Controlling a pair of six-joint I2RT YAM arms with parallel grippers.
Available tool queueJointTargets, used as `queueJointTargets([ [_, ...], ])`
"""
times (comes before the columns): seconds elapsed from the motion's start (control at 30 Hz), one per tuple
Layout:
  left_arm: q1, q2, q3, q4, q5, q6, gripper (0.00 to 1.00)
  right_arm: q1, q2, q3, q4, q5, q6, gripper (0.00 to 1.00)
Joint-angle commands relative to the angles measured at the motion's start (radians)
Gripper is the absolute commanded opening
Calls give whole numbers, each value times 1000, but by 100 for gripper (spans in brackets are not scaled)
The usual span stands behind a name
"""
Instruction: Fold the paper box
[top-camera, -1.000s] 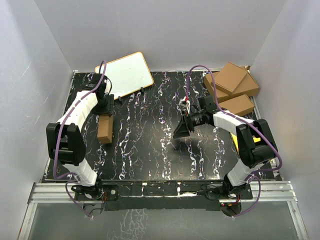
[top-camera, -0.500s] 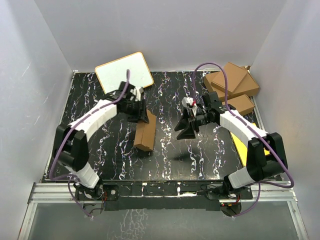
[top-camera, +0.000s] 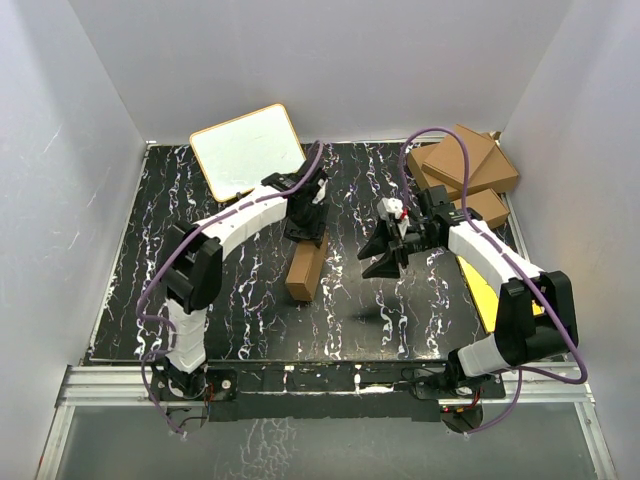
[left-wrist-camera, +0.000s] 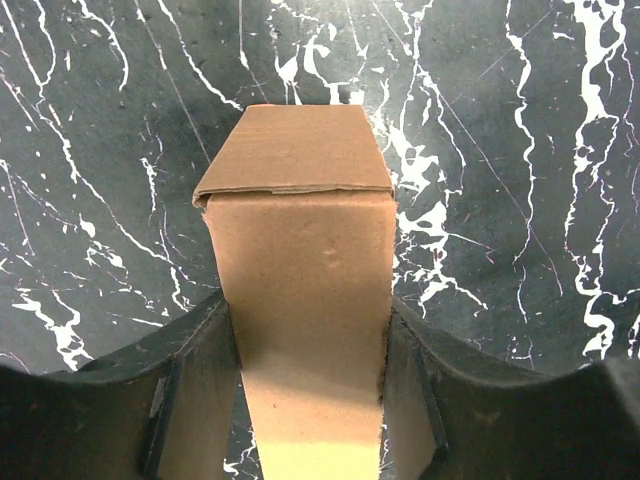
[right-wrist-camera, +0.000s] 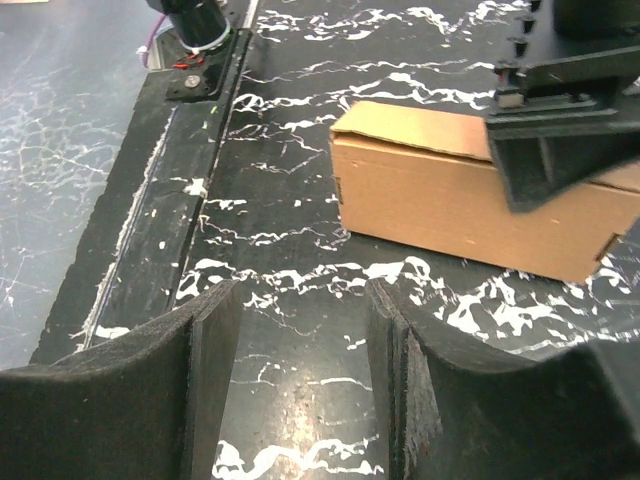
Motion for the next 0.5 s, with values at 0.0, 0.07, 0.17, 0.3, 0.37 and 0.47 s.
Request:
queueJointTargets([
  [0.0, -28, 15, 49, -73, -73, 10, 41, -51, -4, -4, 26, -82, -38, 55],
  [0.07, -30, 8, 50, -65, -67, 6, 51, -55, 0, -9, 51, -73, 8, 55],
  [0.17, -30, -34, 36, -22, -39, -4, 68, -55, -8, -31, 125, -68, 104, 55],
  [0.3, -30, -108, -14, 56, -4, -22, 84, -56, -23, -68, 237, -63, 240, 56],
  [0.37, -30, -138, -34, 79, 9, -34, 85, -56, -27, -87, 291, -62, 311, 56],
  [0.47, -30, -207, -79, 135, 31, -57, 85, -55, -29, -122, 403, -51, 456, 56],
])
